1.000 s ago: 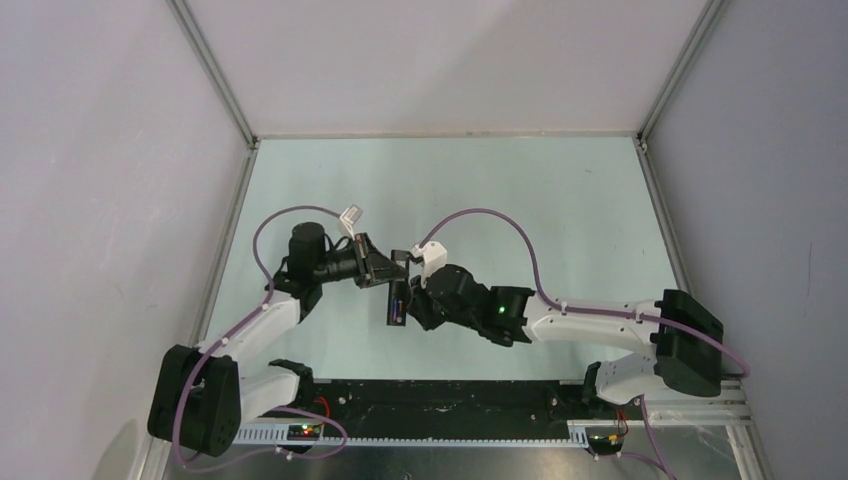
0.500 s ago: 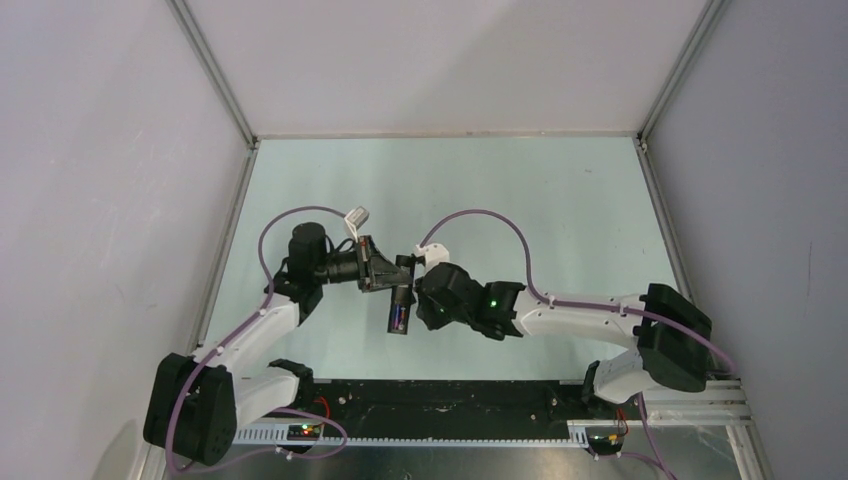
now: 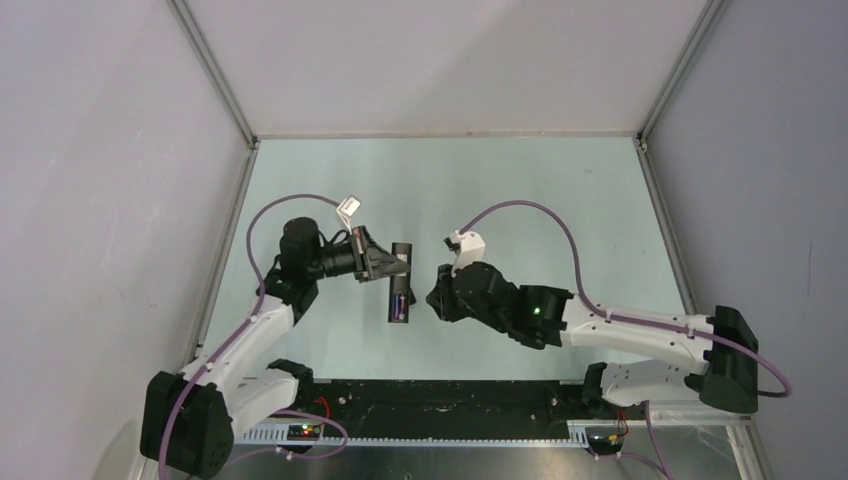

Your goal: Load the batteries into the remote control

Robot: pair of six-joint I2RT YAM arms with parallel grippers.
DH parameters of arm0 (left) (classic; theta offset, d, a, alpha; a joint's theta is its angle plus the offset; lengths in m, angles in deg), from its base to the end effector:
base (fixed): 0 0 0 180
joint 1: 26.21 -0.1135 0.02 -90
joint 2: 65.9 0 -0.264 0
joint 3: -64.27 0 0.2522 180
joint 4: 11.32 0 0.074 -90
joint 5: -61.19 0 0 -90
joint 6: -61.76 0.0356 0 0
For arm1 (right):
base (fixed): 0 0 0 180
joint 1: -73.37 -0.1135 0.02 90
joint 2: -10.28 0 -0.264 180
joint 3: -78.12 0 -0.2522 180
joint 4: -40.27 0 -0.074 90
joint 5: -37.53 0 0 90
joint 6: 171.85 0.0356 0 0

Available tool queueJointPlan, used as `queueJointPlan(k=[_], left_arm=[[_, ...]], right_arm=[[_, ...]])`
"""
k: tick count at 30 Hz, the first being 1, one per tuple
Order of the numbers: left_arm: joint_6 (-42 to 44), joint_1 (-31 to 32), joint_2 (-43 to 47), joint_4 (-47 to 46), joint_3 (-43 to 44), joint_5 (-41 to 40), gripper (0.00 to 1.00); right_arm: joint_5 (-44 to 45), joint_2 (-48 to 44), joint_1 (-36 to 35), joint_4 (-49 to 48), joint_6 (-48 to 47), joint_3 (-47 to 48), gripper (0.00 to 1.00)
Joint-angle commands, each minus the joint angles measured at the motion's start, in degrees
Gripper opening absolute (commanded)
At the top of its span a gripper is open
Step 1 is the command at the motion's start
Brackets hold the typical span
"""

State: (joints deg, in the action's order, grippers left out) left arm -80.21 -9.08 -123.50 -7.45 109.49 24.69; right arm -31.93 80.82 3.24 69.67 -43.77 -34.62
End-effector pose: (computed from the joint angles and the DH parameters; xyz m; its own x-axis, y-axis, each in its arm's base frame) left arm 0.1982 -0.0910 0.2557 -0.8837 -0.2179 -0.4143 0.3517 0.2751 -0.8948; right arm 0.1049 0.2536 0.2900 -0.6257 -0.0321 -0.7794 -0.5010 0.7823 0.3700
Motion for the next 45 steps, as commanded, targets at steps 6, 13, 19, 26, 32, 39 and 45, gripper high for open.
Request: queueJointPlan(k=[6,13,19,26,32,39,45], left_arm=[[5.34,-0.06,8.14,-0.02,4.31,-3.57,0.0],[6.68,-0.07,11.71,-0.04,5.79,1.06,0.0],[6.79,-0.02,13.99,-0.01,6.87,4.05,0.0],[7.2,0.03,16.78,0.02,7.88,6.46,0.0],[7.18,0.05,18.03,0.05,7.8,7.25,0.0],[6.82,0.11,18.4,0.07,7.71,7.75,0.0],[5.96,0.04,17.71,0.02,7.51,6.67,0.0]], right_arm=[[-13.78,-5.08,1.87,-11.08,-0.91,-3.1,0.55],[-27.21,-3.96,3.99,-20.41,-1.76,-3.14,0.63],[-32.81,-3.58,4.22,-24.54,-2.2,-3.14,0.59],[-35.51,-1.93,5.39,-26.89,0.01,-3.13,0.45],[-36.37,-0.41,5.44,-28.76,1.16,-3.13,0.41],[-35.67,0.08,5.89,-29.04,1.71,-3.16,0.31],[-35.33,0.39,6.16,-27.9,2.06,-3.13,0.14]])
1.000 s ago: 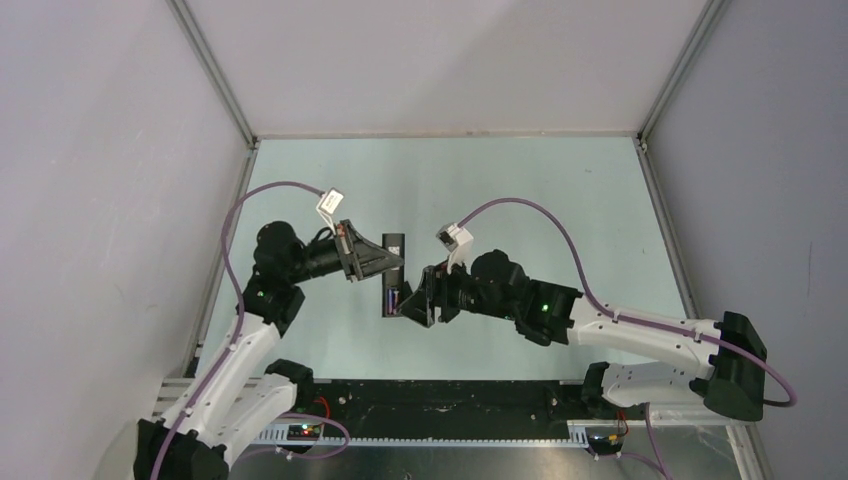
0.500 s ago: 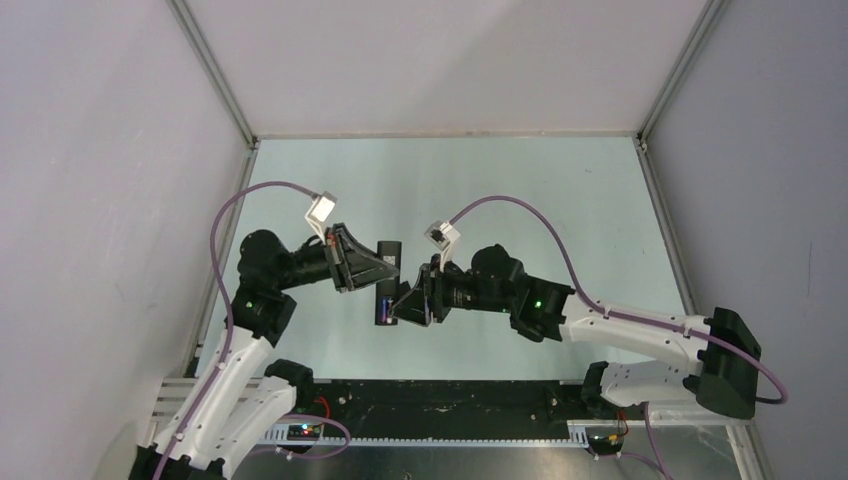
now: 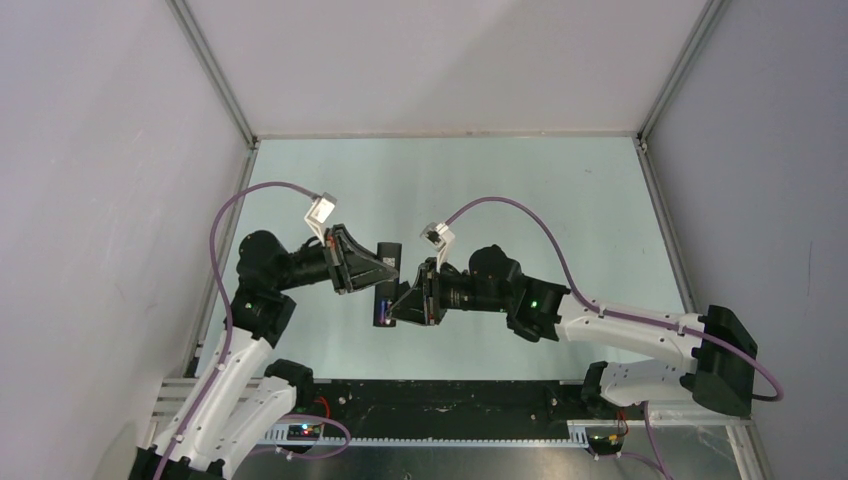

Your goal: Load the batteries into the remote control

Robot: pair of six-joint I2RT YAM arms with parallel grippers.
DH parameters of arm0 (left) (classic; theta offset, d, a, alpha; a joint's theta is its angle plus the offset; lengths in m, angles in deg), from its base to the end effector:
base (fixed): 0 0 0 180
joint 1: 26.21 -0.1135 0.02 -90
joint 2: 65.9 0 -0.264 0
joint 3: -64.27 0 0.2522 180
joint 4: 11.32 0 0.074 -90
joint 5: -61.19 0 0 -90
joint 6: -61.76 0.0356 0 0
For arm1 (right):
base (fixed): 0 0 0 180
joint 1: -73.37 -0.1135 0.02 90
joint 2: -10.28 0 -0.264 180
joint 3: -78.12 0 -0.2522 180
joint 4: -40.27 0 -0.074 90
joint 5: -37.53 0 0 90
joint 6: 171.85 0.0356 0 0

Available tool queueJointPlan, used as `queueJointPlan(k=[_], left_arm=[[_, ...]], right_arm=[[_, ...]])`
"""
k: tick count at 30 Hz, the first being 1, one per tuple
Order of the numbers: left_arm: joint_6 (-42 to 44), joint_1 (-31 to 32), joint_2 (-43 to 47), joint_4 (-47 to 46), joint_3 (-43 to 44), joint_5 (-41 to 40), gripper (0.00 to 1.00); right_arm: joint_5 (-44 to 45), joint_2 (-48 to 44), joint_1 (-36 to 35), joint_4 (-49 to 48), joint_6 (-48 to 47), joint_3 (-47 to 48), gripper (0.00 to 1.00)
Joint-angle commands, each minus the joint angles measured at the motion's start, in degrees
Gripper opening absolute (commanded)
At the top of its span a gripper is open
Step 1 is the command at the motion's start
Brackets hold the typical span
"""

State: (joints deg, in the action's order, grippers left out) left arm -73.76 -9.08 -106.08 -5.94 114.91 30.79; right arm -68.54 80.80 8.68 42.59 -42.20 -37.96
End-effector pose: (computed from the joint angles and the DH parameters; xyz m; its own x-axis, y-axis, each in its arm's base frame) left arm 0.1419 -0.0759 0.3378 -0.6328 -0.1828 -0.7524 0.7401 0.1429 -0.6572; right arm 0.1148 0.2658 0.3166 -0.6799 -0.0035 -0.7333 -0.7166 0.2154 0.6634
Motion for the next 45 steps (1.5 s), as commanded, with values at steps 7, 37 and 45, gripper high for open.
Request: queueJointPlan(k=[7,37,45], left_arm=[[-1.63,0.04,-0.66,-1.54,1.52,-1.32,0.0],[4.56,-20.66,1.2,24.57,0.39,-17.21,0.0],[4.81,-26.03,-4.46,25.24,-0.73,-20.3,0.0]], right_arm=[[2.23,-0.1,0.73,0.87,1.44,0.19,0.3],[35.95,15.85,-3.12,27.73,-2.26,10.53,0.66],[35.56,27.99,-4.95,23.51,-19.1,18.69,0.48]])
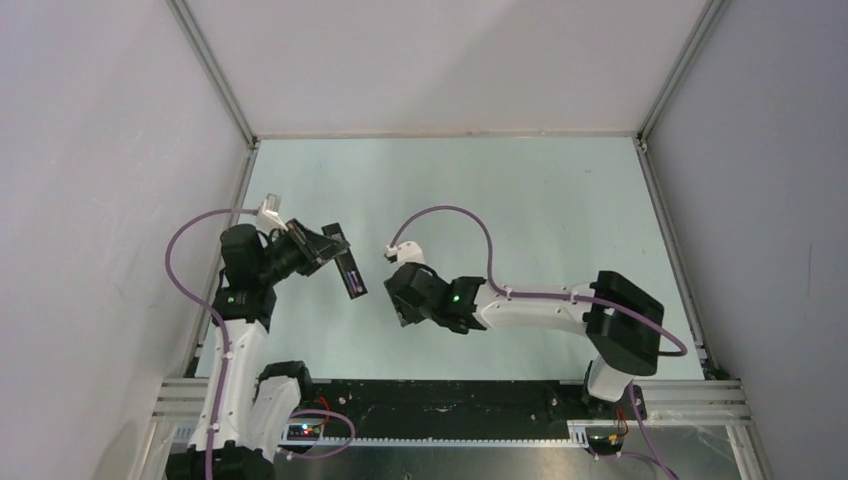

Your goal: Load the batteries into the remote control

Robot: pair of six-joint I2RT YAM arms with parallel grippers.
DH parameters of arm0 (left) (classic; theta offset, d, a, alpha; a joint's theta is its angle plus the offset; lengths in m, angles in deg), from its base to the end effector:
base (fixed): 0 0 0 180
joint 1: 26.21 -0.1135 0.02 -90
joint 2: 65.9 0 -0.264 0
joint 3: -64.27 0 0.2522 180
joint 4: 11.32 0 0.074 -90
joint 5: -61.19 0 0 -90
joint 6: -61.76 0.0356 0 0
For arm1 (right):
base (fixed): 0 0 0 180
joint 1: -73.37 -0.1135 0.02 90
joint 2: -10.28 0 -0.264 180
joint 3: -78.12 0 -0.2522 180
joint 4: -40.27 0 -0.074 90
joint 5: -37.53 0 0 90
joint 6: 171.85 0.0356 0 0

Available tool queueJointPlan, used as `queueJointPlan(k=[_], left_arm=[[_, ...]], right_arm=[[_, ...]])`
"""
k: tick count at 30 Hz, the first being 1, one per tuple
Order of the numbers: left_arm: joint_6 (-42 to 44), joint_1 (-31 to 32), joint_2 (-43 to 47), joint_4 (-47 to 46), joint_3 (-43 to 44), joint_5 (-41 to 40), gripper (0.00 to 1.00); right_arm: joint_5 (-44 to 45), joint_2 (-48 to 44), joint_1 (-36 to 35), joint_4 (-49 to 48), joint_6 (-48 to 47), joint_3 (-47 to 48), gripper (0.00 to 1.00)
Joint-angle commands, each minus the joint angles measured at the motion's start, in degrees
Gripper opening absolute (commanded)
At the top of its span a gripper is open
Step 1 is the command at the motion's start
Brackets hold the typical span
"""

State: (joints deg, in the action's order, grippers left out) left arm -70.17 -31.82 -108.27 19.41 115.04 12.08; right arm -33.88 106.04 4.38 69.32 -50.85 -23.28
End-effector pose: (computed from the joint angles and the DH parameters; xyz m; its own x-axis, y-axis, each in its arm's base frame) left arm 0.1693 -0.0068 0.2899 -0.6346 -0.5699 -0.5220 0.1407 0.5789 -0.8031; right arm 0.1404 0.3339 0.2240 -0.6368 -0.2965 -0.7117 -0.5573 0.8149 0.1592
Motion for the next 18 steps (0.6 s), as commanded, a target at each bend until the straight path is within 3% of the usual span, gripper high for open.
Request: queueJointPlan(k=[1,5,18], left_arm=[[1.19,-4.53,-2.98,-0.1,-1.39,-1.73,0.0],[1.65,-6.51,-6.9,-0.2,-2.23,-1.57,0.0],[2.2,-6.65,-9.29,-0.33,-1.91,-4.13,0.0]], right_arm=[[0.1,3.46,-0.41,-3.35,-11.69,4.56,0.44],[-4.49,7.14,2.44,-3.17,-13.93,6.67,0.39],[-14.97,15.35,6.65,0.86,-25.46,13.83,0.41]])
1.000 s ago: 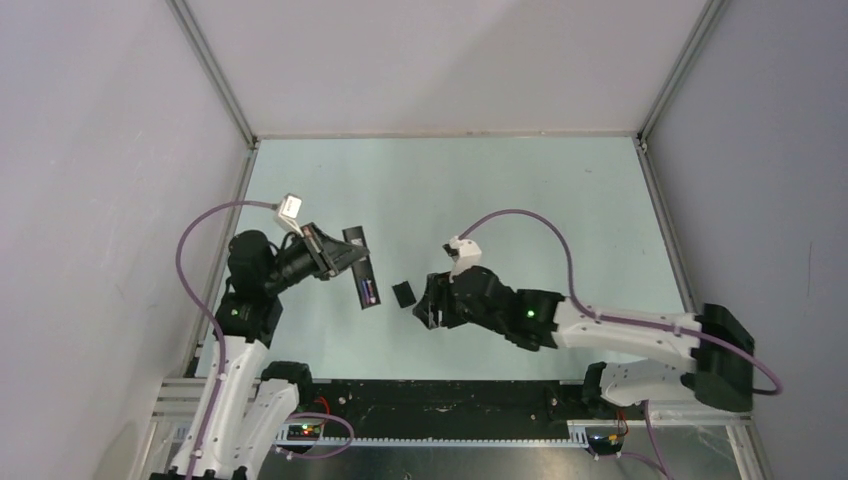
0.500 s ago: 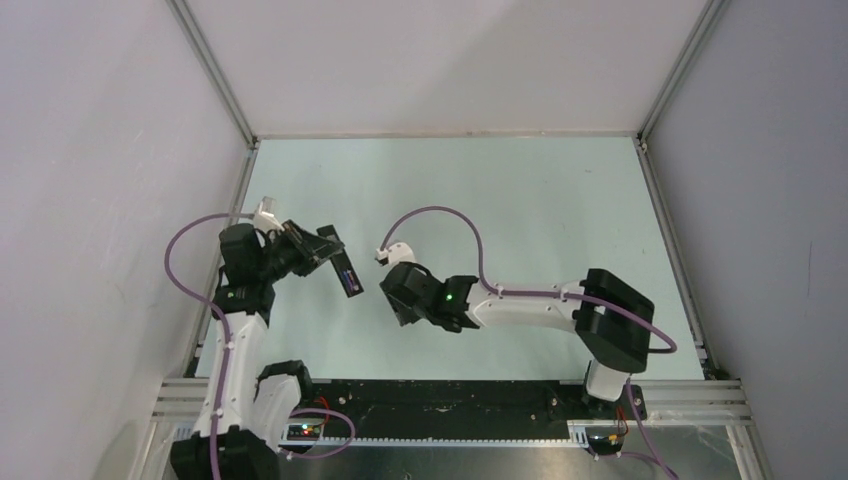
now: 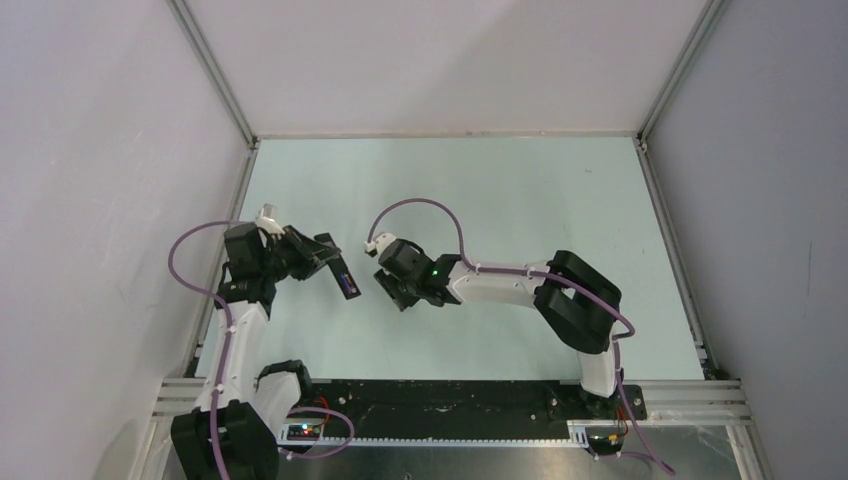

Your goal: Load the batteries into the remote control

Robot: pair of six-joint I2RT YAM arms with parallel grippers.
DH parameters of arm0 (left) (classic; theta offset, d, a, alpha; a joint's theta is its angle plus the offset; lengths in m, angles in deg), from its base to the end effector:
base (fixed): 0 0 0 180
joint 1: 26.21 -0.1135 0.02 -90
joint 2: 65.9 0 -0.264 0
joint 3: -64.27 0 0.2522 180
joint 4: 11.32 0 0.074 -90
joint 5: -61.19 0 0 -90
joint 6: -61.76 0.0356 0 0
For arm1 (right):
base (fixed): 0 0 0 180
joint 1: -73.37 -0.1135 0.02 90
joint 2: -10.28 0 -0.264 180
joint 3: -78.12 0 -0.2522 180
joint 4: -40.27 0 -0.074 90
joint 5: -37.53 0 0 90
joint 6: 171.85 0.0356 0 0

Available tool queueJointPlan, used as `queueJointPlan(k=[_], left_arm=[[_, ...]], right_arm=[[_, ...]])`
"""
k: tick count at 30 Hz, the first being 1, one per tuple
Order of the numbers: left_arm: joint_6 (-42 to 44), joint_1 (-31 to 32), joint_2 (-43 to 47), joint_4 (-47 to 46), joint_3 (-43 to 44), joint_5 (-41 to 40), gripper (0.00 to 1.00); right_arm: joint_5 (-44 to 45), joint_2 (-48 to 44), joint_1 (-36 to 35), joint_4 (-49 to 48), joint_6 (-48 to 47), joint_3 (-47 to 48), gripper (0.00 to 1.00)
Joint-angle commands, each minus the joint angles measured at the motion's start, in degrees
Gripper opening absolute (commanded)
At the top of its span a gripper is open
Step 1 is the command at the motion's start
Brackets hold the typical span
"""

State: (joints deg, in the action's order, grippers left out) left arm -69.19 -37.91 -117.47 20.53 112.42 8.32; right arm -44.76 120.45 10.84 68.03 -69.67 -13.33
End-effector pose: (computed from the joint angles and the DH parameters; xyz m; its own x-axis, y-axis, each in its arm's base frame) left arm 0.1916 0.0177 0.2461 -0.6374 -0.6656 -0.3882 -0.1282 0.5884 -0.7983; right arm 0.1964 0.3675 0.1854 -0.5193 -0.5455 -0.6579 -0.7462 0.6647 0.0378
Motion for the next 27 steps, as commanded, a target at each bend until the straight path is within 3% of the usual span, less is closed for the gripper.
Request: queueJointPlan(k=[1,10,27], left_arm=[[1.44,-0.59,-0.43,-1.33,0.74,-0.07,0.0],[1.04,-1.17,-0.63,-1.33,0.04,-1.11,0.0],[-0.83,-4.63,-5.07,-1.42,-1.75,-1.64,0.0]], right_arm=[[-4.97,1.13,0.38,2.77,-7.48,4.19,0.42],[-17.37,2.98,2.57,11.89,-19.39,6.12,0.48],[-14.18,6.09,2.76,13.21,-23.29,10.52,0.43]])
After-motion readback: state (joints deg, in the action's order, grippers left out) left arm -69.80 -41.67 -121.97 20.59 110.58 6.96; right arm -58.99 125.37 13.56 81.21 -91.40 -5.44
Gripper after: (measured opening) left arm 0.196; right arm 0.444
